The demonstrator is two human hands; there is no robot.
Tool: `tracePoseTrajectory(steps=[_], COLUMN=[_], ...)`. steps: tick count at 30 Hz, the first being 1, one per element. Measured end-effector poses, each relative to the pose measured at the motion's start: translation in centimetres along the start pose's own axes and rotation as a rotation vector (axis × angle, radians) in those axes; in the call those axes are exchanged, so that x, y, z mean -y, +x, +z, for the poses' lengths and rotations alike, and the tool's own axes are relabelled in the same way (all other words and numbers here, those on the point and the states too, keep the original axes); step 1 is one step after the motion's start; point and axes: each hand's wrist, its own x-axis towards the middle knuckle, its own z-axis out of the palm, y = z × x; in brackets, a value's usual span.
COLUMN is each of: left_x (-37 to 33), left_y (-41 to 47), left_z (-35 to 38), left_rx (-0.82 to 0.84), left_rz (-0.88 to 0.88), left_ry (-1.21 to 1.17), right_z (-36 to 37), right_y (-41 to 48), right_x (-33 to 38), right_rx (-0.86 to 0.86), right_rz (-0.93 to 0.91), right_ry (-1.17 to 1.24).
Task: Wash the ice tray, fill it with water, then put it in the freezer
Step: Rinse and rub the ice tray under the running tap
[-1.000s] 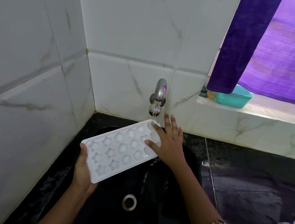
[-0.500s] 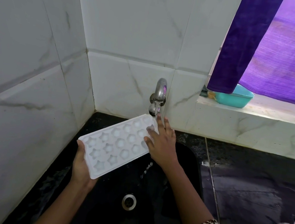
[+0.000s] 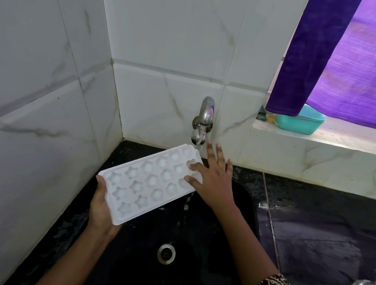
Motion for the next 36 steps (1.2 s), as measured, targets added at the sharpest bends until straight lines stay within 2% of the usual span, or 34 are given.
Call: tracePoseTrajectory(steps=[3, 9, 13, 17, 22, 26, 33, 36], left_x=[0.5, 0.0, 0.6, 0.6, 0.4, 0.9, 1.1, 1.5], left_y=[-0.1, 0.1, -0.3, -0.3, -0.9, -1.0, -0.7, -0.9], left_z=[0.6, 0.4, 0.5, 1.1, 0.9, 1.0, -0.1, 0.2], left_rx=[0.000, 0.014, 0.055, 0.021, 0.013, 0.015, 0.071, 0.031], left_rz=[-0.014, -0.031, -0.044, -0.011, -0.013, -0.024, -0.012, -0.016], left_ry=[-0.002, -0.030, -0.038, -0.012, -0.014, -0.004, 0.035, 0.058], right_z=[0.1, 0.3, -0.3, 0.2, -0.5, -0.1, -0.4, -0.6], right_y=[0.2, 0.0, 0.2, 0.5, 0.3, 0.1, 0.1, 0.5], right_x=[0.5, 0.0, -0.1, 0.9, -0.1, 0.2, -0.8, -0.5], right_rx=[0.013, 0.049, 0.069, 0.127, 0.089, 0.089, 0.106, 0.100], right_rz=[-0.009, -0.038, 0.010, 0.018, -0.012, -0.008, -0.058, -0.037], right_ry=[-0.071, -0.038, -0.100, -0.087, -0.020, -0.107, -0.091, -0.140])
